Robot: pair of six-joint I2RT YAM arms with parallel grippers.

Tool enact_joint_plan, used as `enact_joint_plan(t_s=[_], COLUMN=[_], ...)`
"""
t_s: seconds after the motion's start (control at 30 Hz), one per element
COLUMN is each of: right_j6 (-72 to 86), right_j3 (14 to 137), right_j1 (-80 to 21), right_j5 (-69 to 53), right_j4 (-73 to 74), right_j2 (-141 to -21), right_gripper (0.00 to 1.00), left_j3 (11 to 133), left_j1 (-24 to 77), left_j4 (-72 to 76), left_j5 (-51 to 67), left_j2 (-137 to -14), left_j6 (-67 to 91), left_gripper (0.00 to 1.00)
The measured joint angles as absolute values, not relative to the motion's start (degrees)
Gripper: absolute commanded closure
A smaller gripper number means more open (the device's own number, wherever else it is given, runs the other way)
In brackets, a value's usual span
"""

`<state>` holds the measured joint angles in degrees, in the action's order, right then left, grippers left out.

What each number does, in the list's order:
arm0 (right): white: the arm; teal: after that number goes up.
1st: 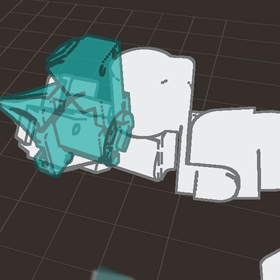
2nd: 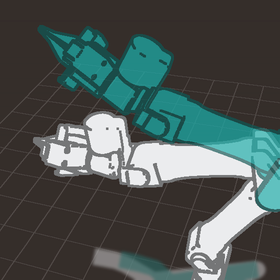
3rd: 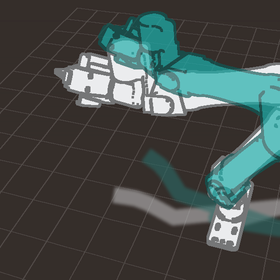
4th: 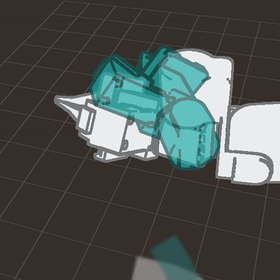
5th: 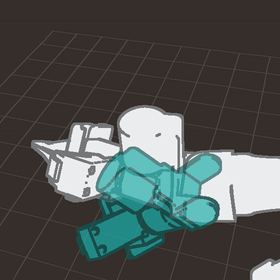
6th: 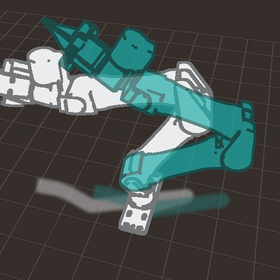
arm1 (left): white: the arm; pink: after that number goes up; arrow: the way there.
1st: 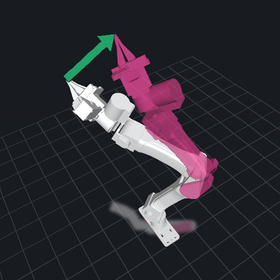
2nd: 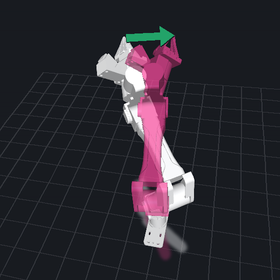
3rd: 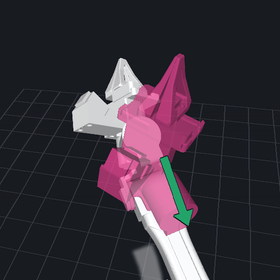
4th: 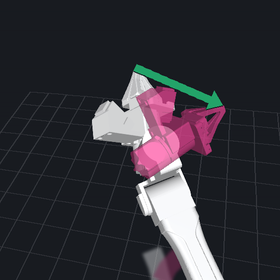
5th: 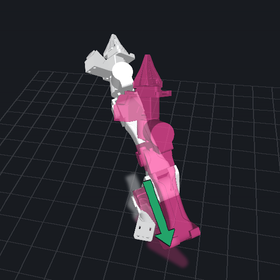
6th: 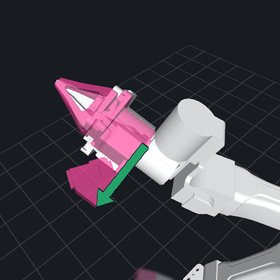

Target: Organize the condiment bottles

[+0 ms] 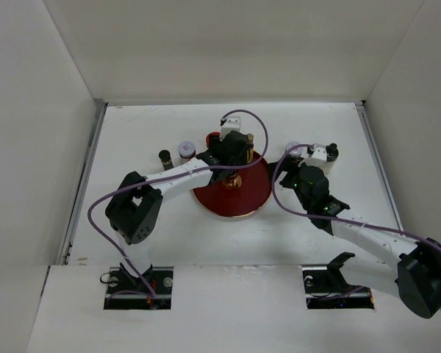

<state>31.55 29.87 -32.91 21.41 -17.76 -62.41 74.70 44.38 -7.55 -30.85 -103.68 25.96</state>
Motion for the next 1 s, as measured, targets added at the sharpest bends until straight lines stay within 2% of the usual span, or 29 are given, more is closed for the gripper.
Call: enact_joint_plan(t_s=[0.23, 0.37, 0.43, 0.5, 0.63, 0.7, 0.77, 0.87, 0.9, 1.0], right_j6=[31.6, 31.5, 31.5, 31.3, 30.9, 30.7, 30.3, 30.0, 29.9, 29.7], right_j3=[29.5, 29.1, 29.1, 29.1, 29.1, 29.1, 29.1, 29.1, 29.2, 29.7], right_j1=[-32.9, -32.9, -32.9, -32.9, -32.8, -32.6, -32.6, -31.7, -31.1, -28.8], right_j5=[21.4, 21.8, 22.2, 22.5, 23.0, 23.7, 24.5, 26.4, 27.0, 28.7], right_j4=[-18.5, -18.4, -18.5, -18.5, -18.4, -18.2, -17.6, -16.0, -15.2, -13.3], right_j2=[-62.2, -61.4, -60.8, -60.1, -59.2, -59.2, -59.2, -59.1, -59.1, -59.8], right_gripper=[0.13, 0.15, 0.19, 0.26, 0.51, 0.62, 0.69, 0.66, 0.6, 0.3], left_j3=[75.7, 75.7, 75.7, 74.9, 71.7, 70.0, 67.8, 62.9, 60.5, 51.7], left_j1=[44.4, 44.7, 45.1, 45.5, 46.7, 47.5, 48.1, 48.4, 48.4, 47.8], left_j4=[-4.7, -4.3, -4.4, -3.4, -0.8, 1.0, 2.6, 5.0, 6.0, 8.8], left_j5=[-31.7, -31.8, -31.7, -31.8, -31.9, -31.9, -31.9, -31.9, -31.9, -32.1], left_j2=[-103.7, -103.4, -102.5, -100.4, -92.5, -88.1, -83.9, -77.9, -75.8, -69.2], left_j6=[25.1, 24.9, 24.8, 24.6, 24.2, 24.2, 24.2, 24.3, 24.4, 25.3], left_gripper=[0.09, 0.03, 0.03, 0.02, 0.04, 0.08, 0.15, 0.29, 0.33, 0.43])
